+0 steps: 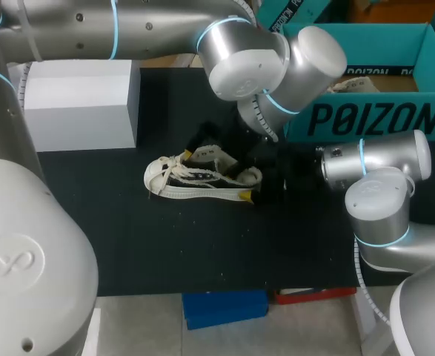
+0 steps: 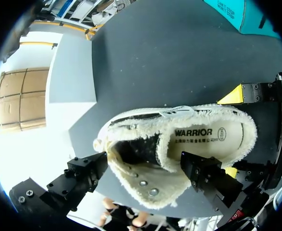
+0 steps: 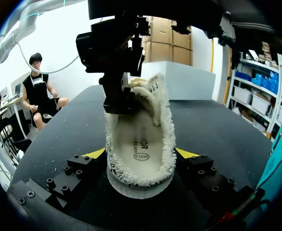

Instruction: Take the shoe out of the shoebox, open the shoe tongue, remove and reinsert the insole, then place the shoe into the shoebox

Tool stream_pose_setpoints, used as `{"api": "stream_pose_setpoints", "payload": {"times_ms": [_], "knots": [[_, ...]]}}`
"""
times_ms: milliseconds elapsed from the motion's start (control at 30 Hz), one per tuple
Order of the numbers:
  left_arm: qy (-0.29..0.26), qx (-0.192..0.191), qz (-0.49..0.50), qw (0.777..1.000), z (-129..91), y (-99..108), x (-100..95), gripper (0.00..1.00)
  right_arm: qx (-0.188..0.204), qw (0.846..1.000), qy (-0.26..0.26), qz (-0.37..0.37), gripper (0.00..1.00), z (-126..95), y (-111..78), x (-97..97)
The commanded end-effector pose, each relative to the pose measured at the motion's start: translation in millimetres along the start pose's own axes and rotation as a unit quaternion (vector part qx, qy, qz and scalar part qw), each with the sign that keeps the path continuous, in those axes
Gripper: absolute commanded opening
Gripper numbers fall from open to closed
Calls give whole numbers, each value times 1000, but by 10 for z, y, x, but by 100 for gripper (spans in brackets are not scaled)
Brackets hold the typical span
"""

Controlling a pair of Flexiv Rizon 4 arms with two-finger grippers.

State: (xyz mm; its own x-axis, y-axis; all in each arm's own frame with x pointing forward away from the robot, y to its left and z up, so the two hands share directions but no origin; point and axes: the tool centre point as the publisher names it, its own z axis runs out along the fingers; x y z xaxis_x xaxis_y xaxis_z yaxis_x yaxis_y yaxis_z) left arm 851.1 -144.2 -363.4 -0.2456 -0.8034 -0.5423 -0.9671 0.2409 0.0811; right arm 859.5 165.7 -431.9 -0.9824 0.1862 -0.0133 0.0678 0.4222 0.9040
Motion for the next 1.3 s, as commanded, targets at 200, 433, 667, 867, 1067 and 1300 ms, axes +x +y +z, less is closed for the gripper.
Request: {"api": "stream_pose_setpoints", "payload": {"times_ms": [200,433,667,867,1067,1300], "knots": [[-19,7,-15,1000,78,67,-117,85,0,1000,-1,0,0,33,-8,-3],[-22,10,-20,1000,57,46,-147,67,0,1000,-1,0,0,33,-8,-3],[-19,19,-18,999,-24,14,-108,24,0,1000,-1,0,0,33,-8,-3],[-19,24,-15,999,-45,5,-90,0,0,1000,-1,0,0,33,-8,-3],[-21,26,-17,999,-51,5,-91,0,0,1000,-1,0,0,33,-8,-3],[6,40,-25,999,-132,45,-182,0,0,1000,-1,0,0,33,-8,-3]]}}
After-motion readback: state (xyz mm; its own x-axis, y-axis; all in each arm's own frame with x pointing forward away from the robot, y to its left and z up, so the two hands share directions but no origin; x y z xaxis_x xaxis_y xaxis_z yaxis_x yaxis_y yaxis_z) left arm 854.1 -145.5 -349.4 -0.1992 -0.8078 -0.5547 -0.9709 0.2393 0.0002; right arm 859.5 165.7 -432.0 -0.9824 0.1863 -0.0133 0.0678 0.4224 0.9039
